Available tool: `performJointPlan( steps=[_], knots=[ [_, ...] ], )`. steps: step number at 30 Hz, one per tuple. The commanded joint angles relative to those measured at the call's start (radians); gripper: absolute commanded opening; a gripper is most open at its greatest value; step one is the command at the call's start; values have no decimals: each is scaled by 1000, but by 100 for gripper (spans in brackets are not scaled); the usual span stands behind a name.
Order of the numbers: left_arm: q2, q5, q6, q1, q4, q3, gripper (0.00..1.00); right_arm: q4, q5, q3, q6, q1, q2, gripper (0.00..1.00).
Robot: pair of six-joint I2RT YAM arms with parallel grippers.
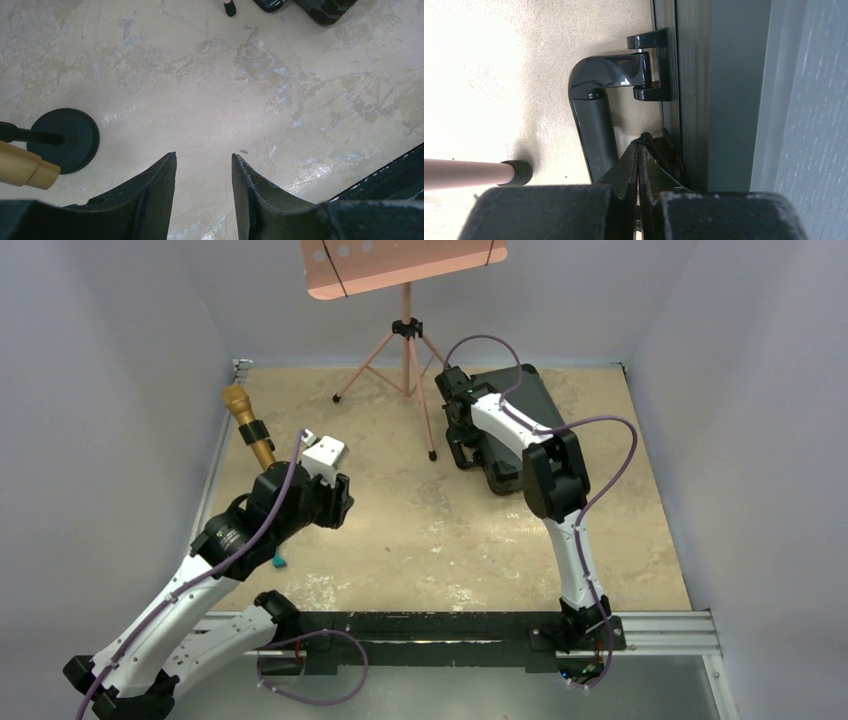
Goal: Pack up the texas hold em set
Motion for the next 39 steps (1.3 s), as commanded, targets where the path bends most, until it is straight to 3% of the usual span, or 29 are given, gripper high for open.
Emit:
performJointPlan(
  steps=[1, 39],
  knots=[
    [-11, 4, -5, 5, 32, -5, 49, -51, 56, -14, 2, -18, 62, 0],
    [-38, 2, -7, 5, 33, -9, 49, -142, 178, -10, 40, -41, 105, 0]
  ],
)
